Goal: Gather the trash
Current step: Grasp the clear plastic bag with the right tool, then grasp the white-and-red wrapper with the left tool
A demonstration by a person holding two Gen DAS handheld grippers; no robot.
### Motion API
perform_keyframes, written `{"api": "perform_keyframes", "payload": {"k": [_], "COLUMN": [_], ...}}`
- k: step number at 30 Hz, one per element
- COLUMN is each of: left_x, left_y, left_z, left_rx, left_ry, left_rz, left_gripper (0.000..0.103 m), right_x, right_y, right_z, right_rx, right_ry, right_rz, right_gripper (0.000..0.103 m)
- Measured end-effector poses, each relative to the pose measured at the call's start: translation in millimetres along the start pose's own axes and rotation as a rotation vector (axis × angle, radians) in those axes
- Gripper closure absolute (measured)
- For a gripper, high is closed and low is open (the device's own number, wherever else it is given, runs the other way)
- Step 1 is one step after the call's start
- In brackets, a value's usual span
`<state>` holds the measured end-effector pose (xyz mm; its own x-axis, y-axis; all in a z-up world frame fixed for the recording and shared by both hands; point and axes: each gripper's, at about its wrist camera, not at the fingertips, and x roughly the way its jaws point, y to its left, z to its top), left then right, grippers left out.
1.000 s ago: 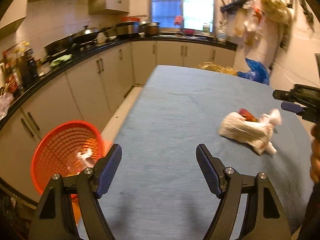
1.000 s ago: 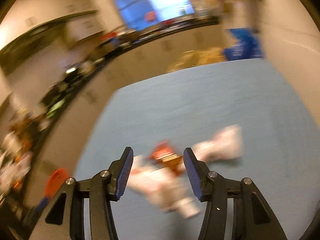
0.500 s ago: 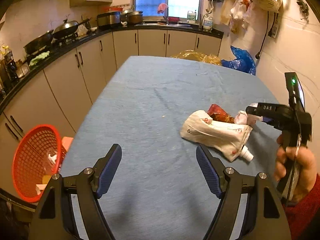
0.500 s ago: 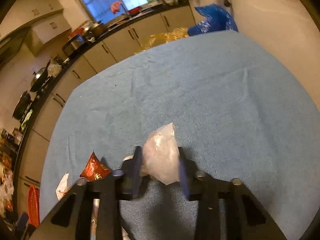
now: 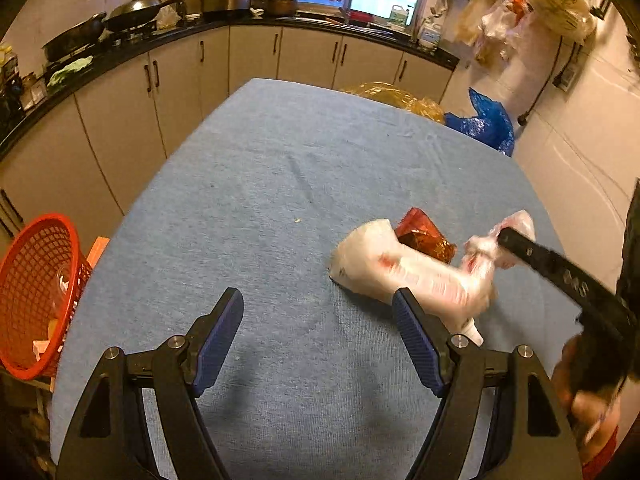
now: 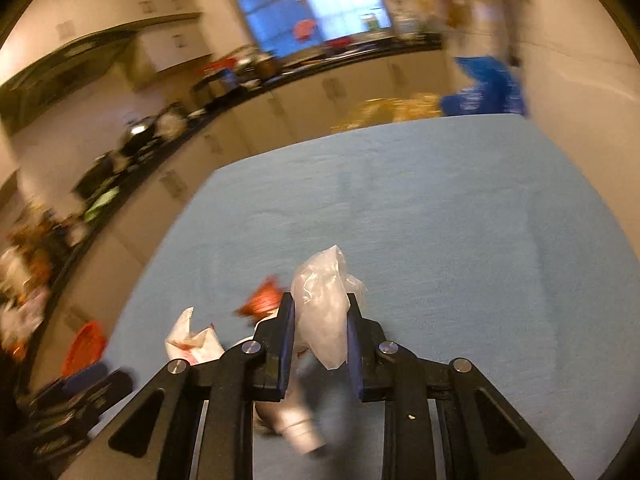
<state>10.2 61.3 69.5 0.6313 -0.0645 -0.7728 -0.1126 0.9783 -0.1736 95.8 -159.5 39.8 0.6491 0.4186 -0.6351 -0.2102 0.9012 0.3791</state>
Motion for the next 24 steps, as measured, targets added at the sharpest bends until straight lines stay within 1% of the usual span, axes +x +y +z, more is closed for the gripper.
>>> {"api": "perform_keyframes", "payload": {"k": [1,2,3,5,6,7,9,11,14,16,18,19,22,24], "left_x": [-0.2,-0.9,-2.3,-4.3,-5.5,-5.8,-4.7,-4.6,-5.1,-7.0,-4.9,-2.5,9.4,18.9], "left_y": [0.4,1.3,2.4,5.3,7.6,9.2,10.9,11.3,9.8,10.7,10.5,10.4,2.8,-3.6], "left_z": [0.5,0.9,1.2,0.5,-0.4,-1.1,-5.2,-10.7,-21.0,-30.8,-40.9,-44.7,-47.7,-46.0], "left_rx": [-0.004,-0.009,-0.013,-0.020,-0.025,-0.029,-0.041,-0.062,-0.093,-0.150,-0.212,-0.227,-0.234,-0.218], "left_ry": [0.001,0.001,-0.002,-0.004,-0.004,-0.001,0.017,0.037,0.058,0.064,0.079,0.086,0.111,0.124], "left_rz": [0.003,0.007,0.012,0.020,0.023,0.024,0.019,-0.002,-0.022,-0.025,-0.038,-0.042,-0.027,-0.010], "left_gripper": [0.027,0.027,0.027,0.027,0.027,0.027,0.027,0.027,0.027,0.027,0.027,0.027,0.027,0.027], "right_x": [1.8,4.8,7.1,9.7,8.8,7.5,0.9,-7.0,-9.9,-12.0,-14.5,-16.2,-18.2,-20.0], "right_y": [4.8,12.1,17.7,22.4,21.7,19.0,14.1,10.5,4.3,3.6,3.0,1.1,-1.5,-2.7], "right_z": [-1.3,-3.7,-6.0,-8.6,-7.9,-6.6,-3.7,-3.1,-0.2,1.1,1.0,1.3,3.5,3.8], "right_rx": [-0.010,-0.031,-0.044,-0.042,-0.033,-0.026,-0.022,-0.009,0.030,0.034,0.041,0.046,0.051,0.051], "right_ry": [0.018,0.050,0.069,0.086,0.082,0.067,0.013,-0.029,-0.055,-0.067,-0.069,-0.070,-0.079,-0.088], "right_rz": [0.055,0.133,0.183,0.244,0.252,0.235,0.167,0.138,0.139,0.126,0.130,0.131,0.130,0.123], "right_gripper": [0.079,0.079,0.079,0.079,0.079,0.079,0.079,0.079,0.079,0.079,0.079,0.079,0.079,0.079]}}
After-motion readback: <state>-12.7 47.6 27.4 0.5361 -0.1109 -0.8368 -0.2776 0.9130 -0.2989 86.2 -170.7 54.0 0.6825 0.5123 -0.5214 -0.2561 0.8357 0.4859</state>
